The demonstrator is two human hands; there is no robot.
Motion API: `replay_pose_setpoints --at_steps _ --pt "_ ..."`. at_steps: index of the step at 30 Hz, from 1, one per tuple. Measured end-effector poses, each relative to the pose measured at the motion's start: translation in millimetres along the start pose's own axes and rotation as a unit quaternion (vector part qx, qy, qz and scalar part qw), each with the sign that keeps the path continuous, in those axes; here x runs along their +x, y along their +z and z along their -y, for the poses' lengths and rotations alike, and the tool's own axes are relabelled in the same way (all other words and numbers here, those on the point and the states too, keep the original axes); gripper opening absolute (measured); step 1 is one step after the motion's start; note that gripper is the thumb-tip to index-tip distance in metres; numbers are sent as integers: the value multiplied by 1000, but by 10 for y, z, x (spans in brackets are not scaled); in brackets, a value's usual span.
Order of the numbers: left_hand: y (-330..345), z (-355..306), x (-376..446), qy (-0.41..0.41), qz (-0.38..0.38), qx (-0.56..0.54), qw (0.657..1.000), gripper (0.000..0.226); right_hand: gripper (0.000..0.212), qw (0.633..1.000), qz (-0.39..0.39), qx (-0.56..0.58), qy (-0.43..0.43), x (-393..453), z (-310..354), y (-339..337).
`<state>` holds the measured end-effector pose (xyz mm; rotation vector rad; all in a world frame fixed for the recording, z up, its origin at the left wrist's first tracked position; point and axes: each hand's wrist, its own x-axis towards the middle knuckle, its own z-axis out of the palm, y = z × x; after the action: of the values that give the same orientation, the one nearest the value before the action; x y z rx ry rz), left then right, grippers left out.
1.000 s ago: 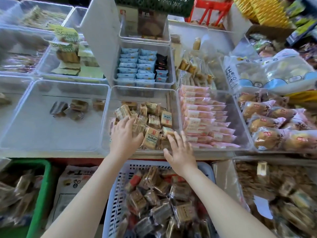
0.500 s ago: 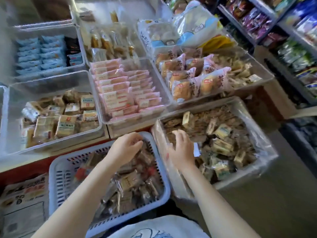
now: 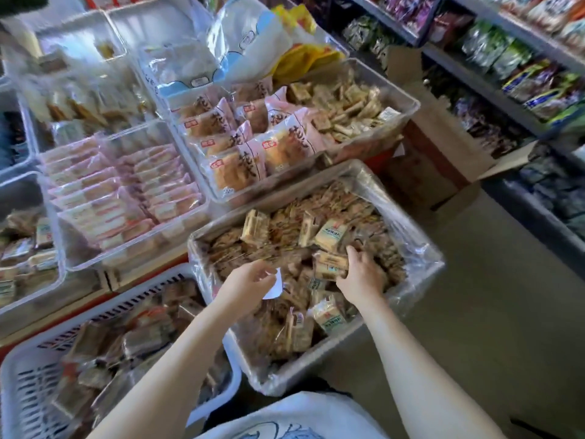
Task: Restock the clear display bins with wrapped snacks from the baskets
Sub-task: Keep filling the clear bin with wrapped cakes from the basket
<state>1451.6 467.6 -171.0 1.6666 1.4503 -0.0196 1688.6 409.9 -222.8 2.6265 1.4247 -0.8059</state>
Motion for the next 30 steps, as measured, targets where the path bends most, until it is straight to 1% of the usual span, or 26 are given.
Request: replay_pose_setpoints --at_steps 2,4,7,11,13,15,16,18,20,21,22,23,24,26,28,29,30 --pt "36 -31 11 -6 -8 -1 1000 21 78 1000 25 4 -5 55 -20 4" --pt "46 -33 18 -18 -19 -13 1000 18 80 999 39 35 -14 107 -31 28" --pt "29 20 11 -31 -29 -18 999 18 70 994 34 104 -21 153 -43 47" --pt "-38 90 -24 -32 -21 -29 999 20 53 991 16 136 -14 19 20 24" --pt "-68 132 -43 -22 -16 -42 999 19 48 978 32 204 1 -113 112 -22" --pt "-110 176 -72 -14 -13 -69 997 18 45 954 47 295 -16 -298 268 -96" --pt "-135 197 -99 -10 -13 -94 995 19 44 945 41 322 -43 -395 365 -135" --pt "-232 221 -180 0 -13 -195 981 28 42 930 34 352 -103 -608 619 -250" --pt "-420 272 -314 25 10 -314 949 46 31 916 56 372 -138 -819 943 -380" --pt "-538 338 -384 40 22 -352 935 56 24 908 73 386 -145 -912 1120 -428" --pt "-660 429 -456 54 30 -369 928 65 21 900 93 399 -149 -982 1291 -447" --pt "-786 531 -541 65 32 -379 922 68 25 895 110 404 -153 -1065 1488 -474" --pt "-902 645 -622 71 23 -385 920 65 32 894 122 401 -161 -1126 1684 -467" --pt "-1123 889 -772 64 -13 -396 916 49 49 898 140 382 -170 -1241 2102 -403" --pt "-1366 1186 -929 50 -57 -410 909 24 61 899 164 361 -185 -1355 2533 -243" --pt "-1498 1369 -1008 39 -78 -414 906 17 64 902 172 347 -193 -1424 2755 -164" --pt "-1630 1578 -1081 30 -104 -413 905 18 68 908 172 326 -199 -1460 2960 -56"
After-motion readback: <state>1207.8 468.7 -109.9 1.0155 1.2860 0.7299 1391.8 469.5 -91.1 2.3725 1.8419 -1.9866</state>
